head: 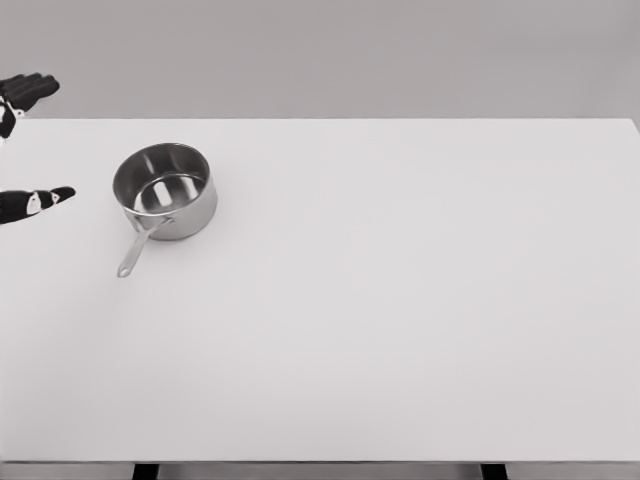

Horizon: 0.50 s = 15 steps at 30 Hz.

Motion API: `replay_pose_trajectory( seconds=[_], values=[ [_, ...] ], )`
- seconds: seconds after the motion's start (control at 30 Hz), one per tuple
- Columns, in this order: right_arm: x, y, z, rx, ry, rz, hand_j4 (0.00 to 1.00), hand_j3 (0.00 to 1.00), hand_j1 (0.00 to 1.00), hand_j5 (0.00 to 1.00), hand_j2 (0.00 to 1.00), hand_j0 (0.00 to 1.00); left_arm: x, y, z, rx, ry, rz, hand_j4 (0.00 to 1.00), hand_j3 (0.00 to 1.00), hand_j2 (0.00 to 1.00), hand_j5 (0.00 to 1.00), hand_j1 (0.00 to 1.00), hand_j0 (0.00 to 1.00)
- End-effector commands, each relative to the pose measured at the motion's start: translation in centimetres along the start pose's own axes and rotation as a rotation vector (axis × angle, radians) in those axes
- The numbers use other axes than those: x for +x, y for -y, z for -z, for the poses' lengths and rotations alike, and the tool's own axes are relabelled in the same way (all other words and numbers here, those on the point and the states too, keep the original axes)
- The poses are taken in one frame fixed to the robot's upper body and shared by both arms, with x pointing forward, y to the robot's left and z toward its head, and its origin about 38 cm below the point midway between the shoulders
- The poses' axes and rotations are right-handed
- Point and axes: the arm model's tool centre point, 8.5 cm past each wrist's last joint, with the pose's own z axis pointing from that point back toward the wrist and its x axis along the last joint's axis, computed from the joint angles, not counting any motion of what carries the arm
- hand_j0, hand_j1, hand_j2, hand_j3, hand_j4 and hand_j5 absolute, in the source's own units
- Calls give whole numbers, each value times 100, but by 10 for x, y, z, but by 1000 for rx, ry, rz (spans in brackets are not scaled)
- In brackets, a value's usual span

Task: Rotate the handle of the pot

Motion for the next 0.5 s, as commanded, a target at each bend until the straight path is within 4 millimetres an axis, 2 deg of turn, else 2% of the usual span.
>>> replay_pose_trajectory(
  seconds=[0.0, 0.03, 0.1, 0.23, 0.33, 0.47],
  values=[
    [0, 0, 0, 1, 0, -1, 100, 100, 100, 100, 100, 100, 14, 8, 13, -40, 48, 36, 100, 100, 100, 100, 100, 100],
    [0, 0, 0, 0, 0, -1, 100, 100, 100, 100, 100, 100, 16, 8, 17, -48, 60, 47, 100, 100, 100, 100, 100, 100],
    [0, 0, 0, 0, -2, 1, 100, 100, 100, 100, 100, 100, 25, 31, 29, -125, 101, 45, 100, 100, 100, 100, 100, 100],
    [0, 0, 0, 0, -2, -1, 100, 100, 100, 100, 100, 100, 37, 60, 38, -285, 155, 47, 100, 100, 100, 100, 100, 100],
    [0, 0, 0, 0, 0, -1, 100, 100, 100, 100, 100, 100, 35, 69, 36, -469, 158, 71, 100, 100, 100, 100, 100, 100],
    [0, 0, 0, 0, 0, -1, 100, 100, 100, 100, 100, 100, 43, 66, 38, -535, 245, -19, 100, 100, 100, 100, 100, 100]
  ],
)
